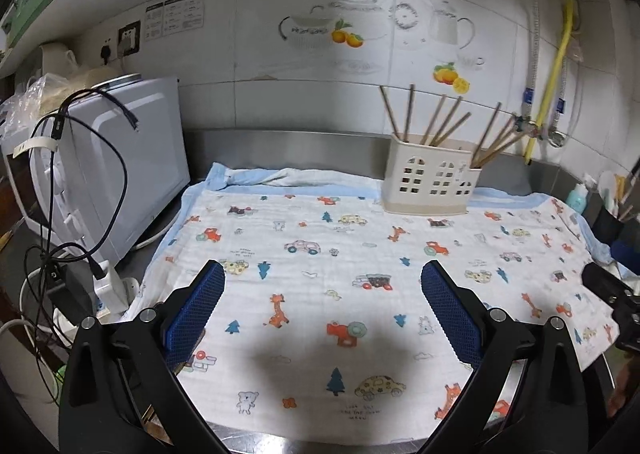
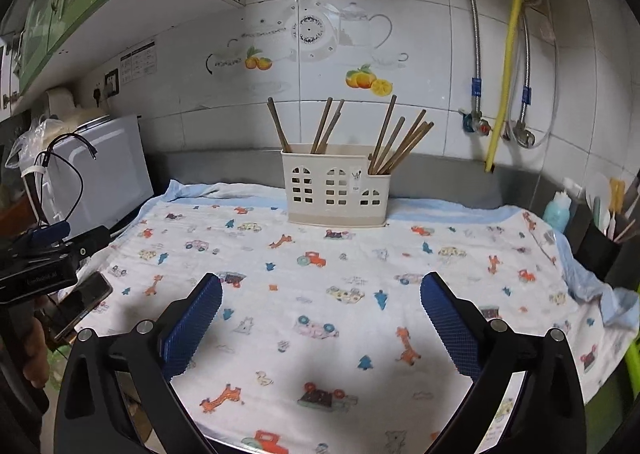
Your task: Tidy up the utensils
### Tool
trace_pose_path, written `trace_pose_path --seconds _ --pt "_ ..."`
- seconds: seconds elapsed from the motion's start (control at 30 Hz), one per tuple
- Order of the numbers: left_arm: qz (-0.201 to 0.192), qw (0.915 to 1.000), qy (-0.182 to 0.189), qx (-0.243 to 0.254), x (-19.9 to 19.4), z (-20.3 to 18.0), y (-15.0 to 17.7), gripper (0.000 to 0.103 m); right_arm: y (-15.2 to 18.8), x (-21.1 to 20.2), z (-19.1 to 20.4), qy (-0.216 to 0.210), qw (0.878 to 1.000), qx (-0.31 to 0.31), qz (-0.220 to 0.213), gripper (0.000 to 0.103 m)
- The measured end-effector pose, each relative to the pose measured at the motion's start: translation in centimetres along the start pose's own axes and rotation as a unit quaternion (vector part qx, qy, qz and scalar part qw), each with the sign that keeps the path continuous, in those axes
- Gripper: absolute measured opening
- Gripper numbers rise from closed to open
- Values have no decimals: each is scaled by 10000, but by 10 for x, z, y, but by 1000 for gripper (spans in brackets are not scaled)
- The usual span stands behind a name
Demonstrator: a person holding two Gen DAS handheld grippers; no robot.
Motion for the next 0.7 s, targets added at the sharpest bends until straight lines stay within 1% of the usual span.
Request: trace_pose_path --seconds 0.07,0.13,0.2,0.3,0.37,0.5,0.7 --pt "2 10000 27 34 -3 -2 1 98 2 -3 -2 87 9999 66 -33 96" --pt "9 10000 4 63 -7 -3 2 98 3 -4 -4 -40 9998 203 5 96" --pt "12 10000 48 67 -9 -3 4 98 4 -6 -6 -57 9995 310 10 96" --pt "51 9999 62 110 -10 -3 7 98 4 -7 -7 -5 9996 268 19 96" --pt "85 9998 -13 171 -11 -4 8 98 4 -10 -8 75 9997 232 -11 96" --pt "114 9996 -42 243 -12 -5 9 98 5 -10 -11 103 9997 240 8 96" --pt "102 9997 8 240 -16 -6 10 98 3 -15 -12 151 9996 244 -56 96"
Point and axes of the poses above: each gripper's, at about its wrist camera, not at the fingertips, and x roughly the way its jaws point, z to its left, y to its underside, the point moved 4 cm from there along x, roughly the way its jaws point, and after that the axes turned 4 degrees about x, right-handed, at the moved point
